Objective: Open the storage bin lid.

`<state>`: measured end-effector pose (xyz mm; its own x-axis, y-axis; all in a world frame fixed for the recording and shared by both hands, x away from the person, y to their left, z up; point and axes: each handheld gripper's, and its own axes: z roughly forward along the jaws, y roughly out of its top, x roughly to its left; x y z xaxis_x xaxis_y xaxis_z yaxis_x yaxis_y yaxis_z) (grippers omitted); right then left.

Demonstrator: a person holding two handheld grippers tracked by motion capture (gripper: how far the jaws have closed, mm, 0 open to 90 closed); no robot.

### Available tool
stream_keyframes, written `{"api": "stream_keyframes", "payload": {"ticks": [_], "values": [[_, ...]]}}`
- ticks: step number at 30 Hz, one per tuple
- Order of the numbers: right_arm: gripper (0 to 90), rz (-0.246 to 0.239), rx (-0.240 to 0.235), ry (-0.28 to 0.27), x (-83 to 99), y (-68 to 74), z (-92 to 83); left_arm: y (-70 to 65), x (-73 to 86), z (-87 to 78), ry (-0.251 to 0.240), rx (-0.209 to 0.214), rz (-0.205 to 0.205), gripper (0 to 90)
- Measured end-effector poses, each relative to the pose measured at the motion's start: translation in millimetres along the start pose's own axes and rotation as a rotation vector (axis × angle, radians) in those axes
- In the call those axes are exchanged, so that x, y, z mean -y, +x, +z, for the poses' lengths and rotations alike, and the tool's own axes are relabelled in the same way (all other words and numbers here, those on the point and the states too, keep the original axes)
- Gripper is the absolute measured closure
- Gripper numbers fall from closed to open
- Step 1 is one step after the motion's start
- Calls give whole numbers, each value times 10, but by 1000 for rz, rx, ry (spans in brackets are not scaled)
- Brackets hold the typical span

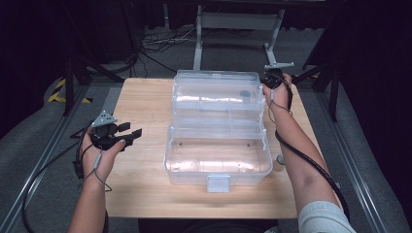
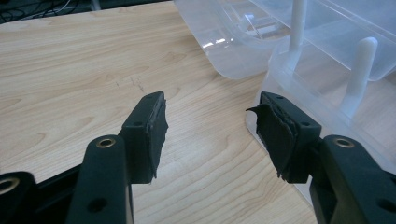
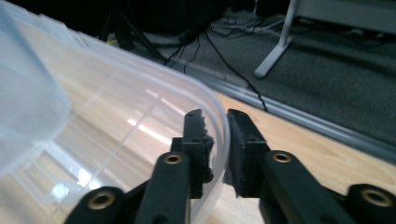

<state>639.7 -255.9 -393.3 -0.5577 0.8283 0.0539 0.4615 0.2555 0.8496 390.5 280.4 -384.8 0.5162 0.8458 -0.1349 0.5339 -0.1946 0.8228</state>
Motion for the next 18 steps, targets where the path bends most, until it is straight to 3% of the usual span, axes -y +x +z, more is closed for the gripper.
{"api": "stream_keyframes", "payload": {"ticks": [3,8,12,16,18], "values": [[725,14,-8,-11,-15,-5,-34,3,-12,9,-5,0,0,436],[669,-3,-10,-64,-47,14,-186,-12,-64,52,-3,9,20,435],[644,-26,-19,-115,-86,72,-378,-28,-106,68,-9,17,24,435],[617,-69,-12,-140,-80,121,-589,-26,-139,82,-11,21,35,436],[609,-67,-20,-151,-64,126,-679,-31,-154,93,-13,24,36,436]]}}
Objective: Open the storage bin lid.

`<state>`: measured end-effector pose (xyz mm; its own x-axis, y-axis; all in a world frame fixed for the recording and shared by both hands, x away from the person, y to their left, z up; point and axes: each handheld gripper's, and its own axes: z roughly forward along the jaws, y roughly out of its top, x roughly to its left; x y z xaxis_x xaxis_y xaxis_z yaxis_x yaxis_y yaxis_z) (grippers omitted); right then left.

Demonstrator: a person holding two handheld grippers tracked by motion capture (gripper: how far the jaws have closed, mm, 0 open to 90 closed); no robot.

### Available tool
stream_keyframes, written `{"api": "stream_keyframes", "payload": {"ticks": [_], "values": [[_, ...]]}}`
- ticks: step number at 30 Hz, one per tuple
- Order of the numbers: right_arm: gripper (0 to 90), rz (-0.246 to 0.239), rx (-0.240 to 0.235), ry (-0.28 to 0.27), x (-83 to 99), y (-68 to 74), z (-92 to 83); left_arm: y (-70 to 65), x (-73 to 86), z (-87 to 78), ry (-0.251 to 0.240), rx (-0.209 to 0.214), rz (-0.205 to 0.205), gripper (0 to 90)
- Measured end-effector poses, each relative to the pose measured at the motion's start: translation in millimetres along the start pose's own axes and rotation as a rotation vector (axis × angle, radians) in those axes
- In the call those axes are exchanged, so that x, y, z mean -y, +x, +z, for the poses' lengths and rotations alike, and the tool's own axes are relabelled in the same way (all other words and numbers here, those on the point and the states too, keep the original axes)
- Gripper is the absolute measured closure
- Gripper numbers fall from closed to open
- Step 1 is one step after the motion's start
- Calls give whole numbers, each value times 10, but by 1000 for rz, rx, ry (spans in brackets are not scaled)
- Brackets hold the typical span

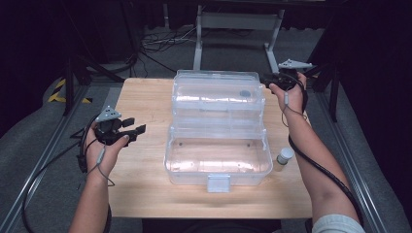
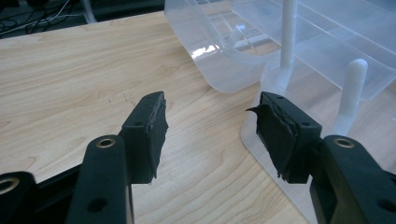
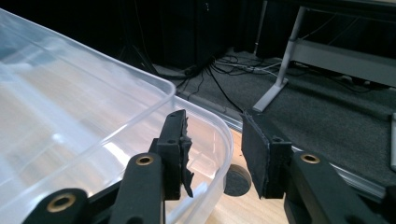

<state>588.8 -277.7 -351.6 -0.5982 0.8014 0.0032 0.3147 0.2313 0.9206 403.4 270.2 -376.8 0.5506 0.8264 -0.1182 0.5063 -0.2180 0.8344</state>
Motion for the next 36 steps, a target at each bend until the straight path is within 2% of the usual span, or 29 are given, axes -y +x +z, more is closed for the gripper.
{"api": "stream_keyframes", "payload": {"ticks": [2,7,13,16,20,24,28,30,33,36], "values": [[606,-10,6,-7,8,0,-83,-7,-17,9,0,4,7,436],[587,0,-5,-44,51,11,-298,-16,-37,22,-2,11,9,436],[570,-32,-23,-34,169,48,-515,-29,-36,61,9,19,12,438],[552,-11,-37,-45,236,50,-621,-43,-40,61,11,19,17,438],[551,6,-42,-40,355,42,-726,-61,-43,69,16,46,7,436],[548,20,-52,-52,427,58,-812,-71,-46,82,24,48,12,436],[542,2,-49,-58,504,87,-919,-78,-45,93,26,46,15,437],[537,21,-66,-74,538,101,-963,-79,-44,90,27,48,14,437],[536,13,-64,-76,555,122,-1002,-81,-47,86,24,46,14,437],[531,8,-75,-100,590,163,-1062,-90,-50,91,24,50,17,438]]}}
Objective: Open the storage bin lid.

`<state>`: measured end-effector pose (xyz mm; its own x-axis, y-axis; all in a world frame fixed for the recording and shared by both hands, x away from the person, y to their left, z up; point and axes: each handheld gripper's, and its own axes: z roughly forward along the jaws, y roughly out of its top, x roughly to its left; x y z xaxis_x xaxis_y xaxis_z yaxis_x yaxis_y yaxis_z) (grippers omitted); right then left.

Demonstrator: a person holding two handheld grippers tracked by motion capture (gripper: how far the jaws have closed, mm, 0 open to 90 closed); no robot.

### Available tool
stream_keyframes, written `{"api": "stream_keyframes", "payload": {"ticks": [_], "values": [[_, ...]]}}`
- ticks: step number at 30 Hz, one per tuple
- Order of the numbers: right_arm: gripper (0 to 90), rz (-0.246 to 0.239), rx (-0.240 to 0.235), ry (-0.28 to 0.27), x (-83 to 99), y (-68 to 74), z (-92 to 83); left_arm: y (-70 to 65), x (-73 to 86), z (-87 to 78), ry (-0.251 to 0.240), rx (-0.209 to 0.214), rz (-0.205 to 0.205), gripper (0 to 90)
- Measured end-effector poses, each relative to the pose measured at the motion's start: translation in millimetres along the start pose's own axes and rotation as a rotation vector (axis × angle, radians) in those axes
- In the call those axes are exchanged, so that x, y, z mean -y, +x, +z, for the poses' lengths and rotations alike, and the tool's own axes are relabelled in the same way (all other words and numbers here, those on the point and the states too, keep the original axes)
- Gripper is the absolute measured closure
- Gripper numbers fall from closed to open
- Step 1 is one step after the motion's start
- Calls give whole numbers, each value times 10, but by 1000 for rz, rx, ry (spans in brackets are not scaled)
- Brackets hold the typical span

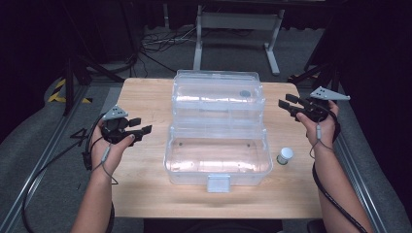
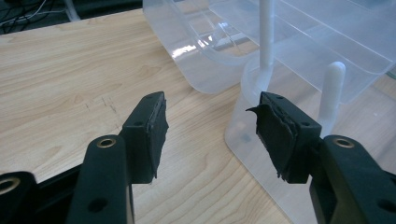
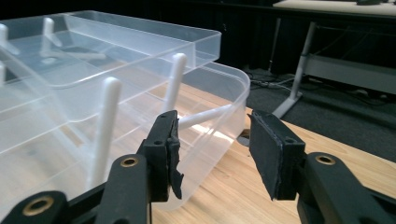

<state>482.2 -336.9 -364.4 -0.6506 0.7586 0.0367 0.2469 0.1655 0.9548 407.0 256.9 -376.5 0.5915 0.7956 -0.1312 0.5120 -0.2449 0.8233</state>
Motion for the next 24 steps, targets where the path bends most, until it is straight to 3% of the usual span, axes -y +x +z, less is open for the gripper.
{"api": "stream_keyframes", "payload": {"ticks": [8,18,24], "values": [[516,-26,-11,28,49,7,-89,-5,-1,6,5,3,6,439],[497,-32,-34,13,5,36,-281,-27,-32,68,22,15,27,438],[489,-51,-52,60,-37,54,-369,-7,-40,42,19,7,24,438]]}}
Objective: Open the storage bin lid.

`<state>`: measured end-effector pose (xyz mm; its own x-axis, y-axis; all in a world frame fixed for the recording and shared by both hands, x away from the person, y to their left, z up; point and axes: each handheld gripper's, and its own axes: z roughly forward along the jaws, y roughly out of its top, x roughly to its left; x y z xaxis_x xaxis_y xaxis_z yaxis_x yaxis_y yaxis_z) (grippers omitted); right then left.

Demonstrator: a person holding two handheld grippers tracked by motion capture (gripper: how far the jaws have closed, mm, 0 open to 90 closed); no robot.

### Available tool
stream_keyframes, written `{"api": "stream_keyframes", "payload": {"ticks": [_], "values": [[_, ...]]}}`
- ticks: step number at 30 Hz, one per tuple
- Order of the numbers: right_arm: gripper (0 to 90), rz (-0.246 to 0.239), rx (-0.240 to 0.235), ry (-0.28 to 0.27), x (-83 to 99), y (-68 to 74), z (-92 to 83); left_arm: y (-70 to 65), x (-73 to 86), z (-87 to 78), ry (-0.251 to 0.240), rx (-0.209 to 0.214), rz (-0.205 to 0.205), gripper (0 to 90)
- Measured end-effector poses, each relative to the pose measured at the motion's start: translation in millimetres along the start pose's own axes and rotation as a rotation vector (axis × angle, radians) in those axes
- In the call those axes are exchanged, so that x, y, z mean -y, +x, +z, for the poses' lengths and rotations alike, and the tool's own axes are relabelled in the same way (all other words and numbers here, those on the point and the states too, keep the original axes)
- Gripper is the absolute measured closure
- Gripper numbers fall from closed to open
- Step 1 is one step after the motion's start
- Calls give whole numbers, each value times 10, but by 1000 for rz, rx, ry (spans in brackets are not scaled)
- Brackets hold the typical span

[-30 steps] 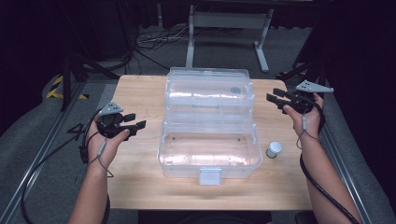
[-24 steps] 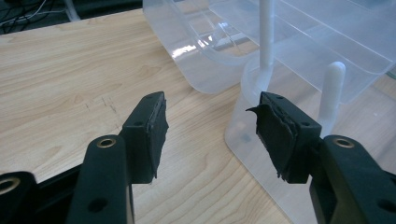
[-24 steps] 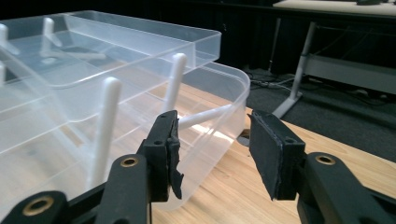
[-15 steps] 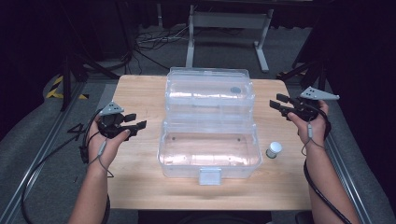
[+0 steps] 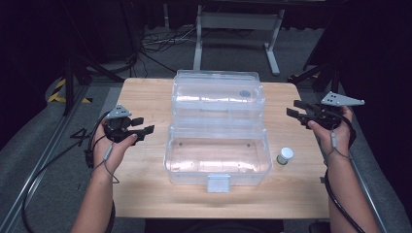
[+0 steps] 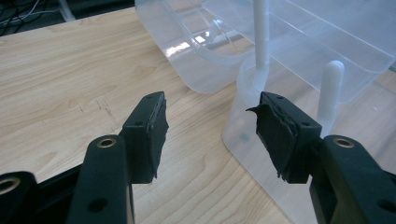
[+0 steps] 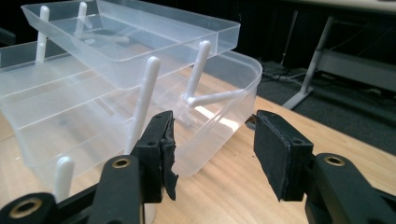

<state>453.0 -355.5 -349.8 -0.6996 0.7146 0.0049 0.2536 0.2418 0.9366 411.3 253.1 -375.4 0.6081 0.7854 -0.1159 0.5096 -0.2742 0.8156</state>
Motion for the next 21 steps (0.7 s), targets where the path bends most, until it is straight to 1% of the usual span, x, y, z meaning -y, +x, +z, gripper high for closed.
{"api": "stream_keyframes", "payload": {"ticks": [1,2,5,9,13,15,18,21], "values": [[489,2,-7,13,-7,9,-9,3,2,-4,0,-1,-2,438],[490,-9,-8,17,-12,14,-14,5,4,-6,1,0,-4,438],[490,-17,-21,33,-21,25,-29,12,6,-14,3,-5,0,438],[486,-27,-51,74,-17,20,-56,11,5,-30,4,-3,-2,438],[484,-29,-58,87,-17,17,-75,19,9,-34,5,-4,-2,438],[481,-31,-75,108,-23,19,-98,22,10,-36,6,-4,-2,438],[482,-38,-83,120,-26,22,-105,26,11,-38,9,-3,-1,438],[481,-53,-105,150,-22,32,-95,28,13,-38,12,-4,-1,438]]}}
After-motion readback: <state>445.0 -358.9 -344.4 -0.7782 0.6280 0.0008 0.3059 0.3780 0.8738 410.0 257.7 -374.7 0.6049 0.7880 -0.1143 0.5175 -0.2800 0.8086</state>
